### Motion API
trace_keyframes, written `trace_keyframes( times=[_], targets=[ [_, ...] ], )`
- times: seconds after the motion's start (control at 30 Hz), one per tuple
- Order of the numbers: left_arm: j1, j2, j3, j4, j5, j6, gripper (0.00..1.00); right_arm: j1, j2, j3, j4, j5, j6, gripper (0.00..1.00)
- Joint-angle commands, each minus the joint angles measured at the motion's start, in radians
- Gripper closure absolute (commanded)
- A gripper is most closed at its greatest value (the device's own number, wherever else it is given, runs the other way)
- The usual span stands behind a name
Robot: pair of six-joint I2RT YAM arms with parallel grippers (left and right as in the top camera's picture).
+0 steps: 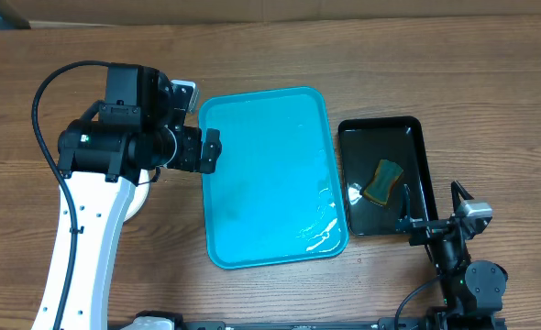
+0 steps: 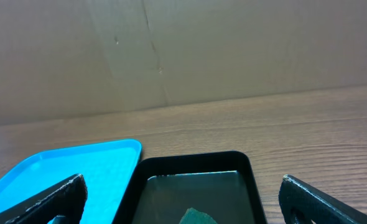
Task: Clean dirty plates on tray and stack at the side
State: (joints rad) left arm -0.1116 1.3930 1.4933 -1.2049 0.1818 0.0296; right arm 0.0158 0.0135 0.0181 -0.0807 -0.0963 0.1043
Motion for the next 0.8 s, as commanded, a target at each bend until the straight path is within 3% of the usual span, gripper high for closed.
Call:
trace_keyframes(
  times=[0.0, 0.2, 0.53, 0.77],
  targets=[
    [-0.010, -0.014, 0.006, 0.005, -0.030, 0.016, 0.00, 0.007, -0.011, -0.010, 0.006, 0.010, -0.001, 0.00],
    [-0.027, -0.187, -0.069, 0.047, -0.084, 0.042, 0.00, 0.007, -0.011, -0.010, 0.006, 0.010, -0.001, 0.00],
    [-0.026, -0.702, -0.669, 0.740, -0.051, -0.017, 0.00, 0.007, -0.011, -0.010, 0.006, 0.010, -0.001, 0.00],
    [-0.014, -1.036, -1.008, 0.960, -0.090, -0.078, 0.00, 0.007, -0.011, -0.010, 0.006, 0.010, -0.001, 0.00]
  ],
)
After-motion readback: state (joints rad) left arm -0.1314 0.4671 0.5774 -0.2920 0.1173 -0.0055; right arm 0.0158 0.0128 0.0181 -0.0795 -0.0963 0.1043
